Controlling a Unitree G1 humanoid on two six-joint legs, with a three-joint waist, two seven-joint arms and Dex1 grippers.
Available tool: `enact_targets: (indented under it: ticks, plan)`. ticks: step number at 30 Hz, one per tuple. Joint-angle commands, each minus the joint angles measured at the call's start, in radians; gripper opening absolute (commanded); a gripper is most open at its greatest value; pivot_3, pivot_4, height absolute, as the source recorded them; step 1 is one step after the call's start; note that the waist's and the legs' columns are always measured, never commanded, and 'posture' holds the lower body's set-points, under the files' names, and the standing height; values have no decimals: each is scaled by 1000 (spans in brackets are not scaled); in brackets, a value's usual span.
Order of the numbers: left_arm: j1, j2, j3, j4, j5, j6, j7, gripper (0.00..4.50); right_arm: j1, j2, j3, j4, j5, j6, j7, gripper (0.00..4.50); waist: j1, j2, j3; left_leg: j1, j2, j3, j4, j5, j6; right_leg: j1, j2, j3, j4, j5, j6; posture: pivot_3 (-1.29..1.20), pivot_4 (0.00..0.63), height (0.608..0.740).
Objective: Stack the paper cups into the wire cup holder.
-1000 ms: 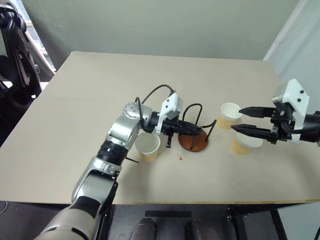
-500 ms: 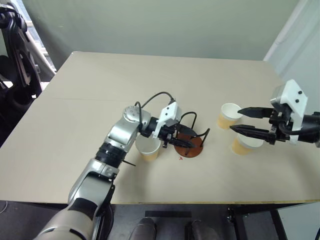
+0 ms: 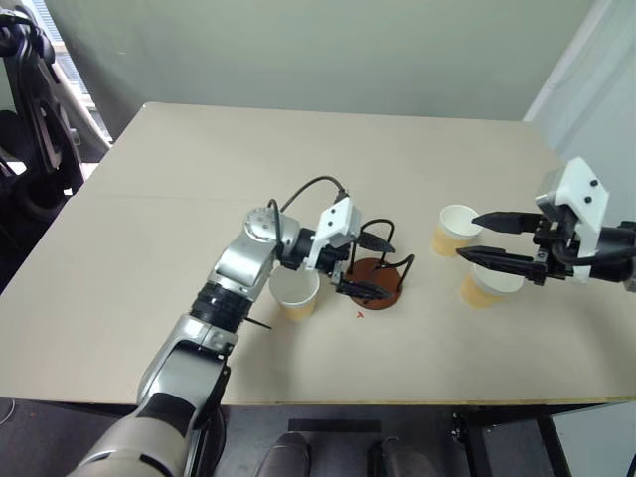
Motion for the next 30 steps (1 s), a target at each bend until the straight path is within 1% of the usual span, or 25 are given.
enact_targets:
  ticks: [1,6,12,15,17,20,23,30]
  plan:
    - [-19,5,28,-37,-13,-16,6,4451,-24,-14,-5,-9,-5,-25,-5,2728,0,0,0,0,0,0,0,0,0,0,0,0,0,0,0,0,150,740]
    - [-10,24,35,-66,-20,-11,2,4451,-34,-7,4,0,-2,-35,-8,2728,0,0,0,0,0,0,0,0,0,0,0,0,0,0,0,0,150,740]
    - [-17,53,81,-95,-65,25,2,4451,-102,43,8,11,57,-11,-32,2728,-2,0,0,0,0,0,0,0,0,0,0,0,0,0,0,0,150,740]
    - [-17,67,109,-112,-96,57,5,4451,-130,54,39,25,41,-20,-40,2728,-1,0,0,0,0,0,0,0,0,0,0,0,0,0,0,0,150,740]
    - [-18,77,125,-124,-114,79,10,4451,-138,44,78,40,-3,-46,-36,2728,-1,0,0,0,0,-1,0,0,0,0,0,0,0,0,0,0,150,740]
    - [-8,105,166,-155,-133,100,42,4451,-124,-12,178,90,-156,-146,-12,2728,-1,0,0,0,0,-1,0,0,0,0,0,0,0,0,0,0,150,740]
    - [17,145,210,-205,-162,133,68,4451,-139,-33,251,150,-249,-227,19,2728,-3,0,0,0,0,-1,0,0,0,0,0,0,0,0,0,0,150,740]
    - [65,221,277,-286,-208,192,116,4451,-241,-15,401,331,-439,-378,99,2728,-8,0,0,0,0,-1,0,0,0,-1,0,0,0,0,0,0,150,740]
